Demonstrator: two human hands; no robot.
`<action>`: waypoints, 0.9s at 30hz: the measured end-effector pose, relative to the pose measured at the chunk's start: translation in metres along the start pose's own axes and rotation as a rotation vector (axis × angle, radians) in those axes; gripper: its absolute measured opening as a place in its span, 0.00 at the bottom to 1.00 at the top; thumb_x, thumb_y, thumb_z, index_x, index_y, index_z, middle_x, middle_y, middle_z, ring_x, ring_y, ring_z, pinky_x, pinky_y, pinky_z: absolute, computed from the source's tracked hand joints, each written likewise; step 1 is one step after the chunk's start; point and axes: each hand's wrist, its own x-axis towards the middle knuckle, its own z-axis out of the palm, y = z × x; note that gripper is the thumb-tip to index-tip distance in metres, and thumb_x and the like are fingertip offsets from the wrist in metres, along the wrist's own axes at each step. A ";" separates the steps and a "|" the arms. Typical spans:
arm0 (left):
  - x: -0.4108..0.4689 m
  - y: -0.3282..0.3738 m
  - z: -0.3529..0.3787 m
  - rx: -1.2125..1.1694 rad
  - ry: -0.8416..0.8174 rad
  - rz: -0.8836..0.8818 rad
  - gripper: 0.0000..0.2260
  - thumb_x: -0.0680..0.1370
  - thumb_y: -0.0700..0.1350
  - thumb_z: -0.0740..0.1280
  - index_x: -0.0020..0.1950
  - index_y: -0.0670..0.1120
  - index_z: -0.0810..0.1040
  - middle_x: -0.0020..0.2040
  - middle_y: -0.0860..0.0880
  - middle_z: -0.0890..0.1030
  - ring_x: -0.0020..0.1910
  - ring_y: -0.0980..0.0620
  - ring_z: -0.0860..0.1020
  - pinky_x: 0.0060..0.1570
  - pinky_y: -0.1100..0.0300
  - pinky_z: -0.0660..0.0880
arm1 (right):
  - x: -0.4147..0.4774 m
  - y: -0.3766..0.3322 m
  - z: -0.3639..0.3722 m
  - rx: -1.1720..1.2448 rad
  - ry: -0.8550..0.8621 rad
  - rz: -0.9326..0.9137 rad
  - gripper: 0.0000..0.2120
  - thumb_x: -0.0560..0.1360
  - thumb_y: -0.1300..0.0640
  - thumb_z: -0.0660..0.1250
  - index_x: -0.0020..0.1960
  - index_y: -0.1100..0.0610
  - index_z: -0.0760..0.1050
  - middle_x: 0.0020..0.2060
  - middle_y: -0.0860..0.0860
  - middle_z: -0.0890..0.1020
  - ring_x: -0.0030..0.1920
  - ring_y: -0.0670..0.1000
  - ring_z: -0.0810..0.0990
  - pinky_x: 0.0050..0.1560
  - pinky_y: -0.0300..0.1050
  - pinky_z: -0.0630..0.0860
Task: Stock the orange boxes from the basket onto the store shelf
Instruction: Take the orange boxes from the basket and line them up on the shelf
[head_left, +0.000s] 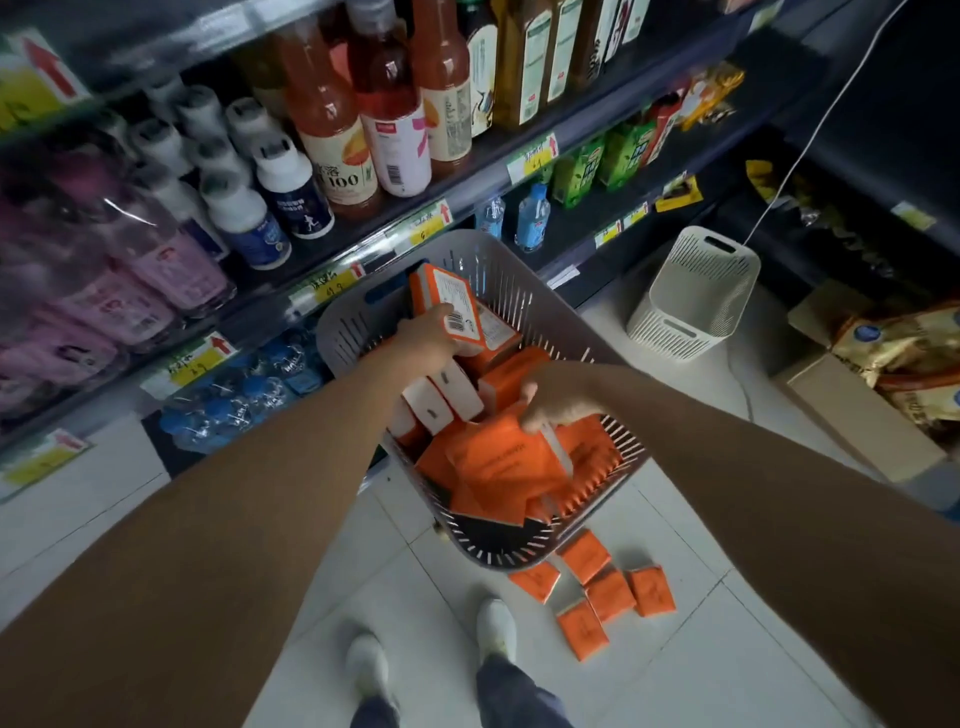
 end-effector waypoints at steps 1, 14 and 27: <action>0.000 0.003 0.000 -0.012 0.007 -0.017 0.41 0.68 0.54 0.75 0.76 0.55 0.57 0.76 0.42 0.58 0.71 0.41 0.66 0.70 0.47 0.66 | -0.002 0.002 -0.006 0.027 0.032 0.015 0.18 0.74 0.57 0.68 0.62 0.62 0.75 0.51 0.55 0.80 0.41 0.49 0.78 0.36 0.38 0.77; -0.034 0.019 -0.022 -0.118 0.257 0.145 0.28 0.70 0.30 0.72 0.68 0.45 0.71 0.65 0.44 0.74 0.61 0.48 0.73 0.52 0.65 0.69 | -0.028 -0.001 -0.048 0.133 0.420 0.051 0.19 0.74 0.57 0.64 0.62 0.65 0.68 0.34 0.55 0.81 0.29 0.49 0.80 0.34 0.42 0.77; -0.146 0.042 -0.107 -0.074 0.637 0.331 0.12 0.74 0.37 0.68 0.58 0.38 0.77 0.57 0.38 0.77 0.55 0.43 0.78 0.50 0.60 0.71 | -0.111 -0.085 -0.090 0.148 0.768 -0.095 0.23 0.75 0.53 0.60 0.65 0.65 0.65 0.45 0.59 0.81 0.33 0.52 0.79 0.27 0.41 0.72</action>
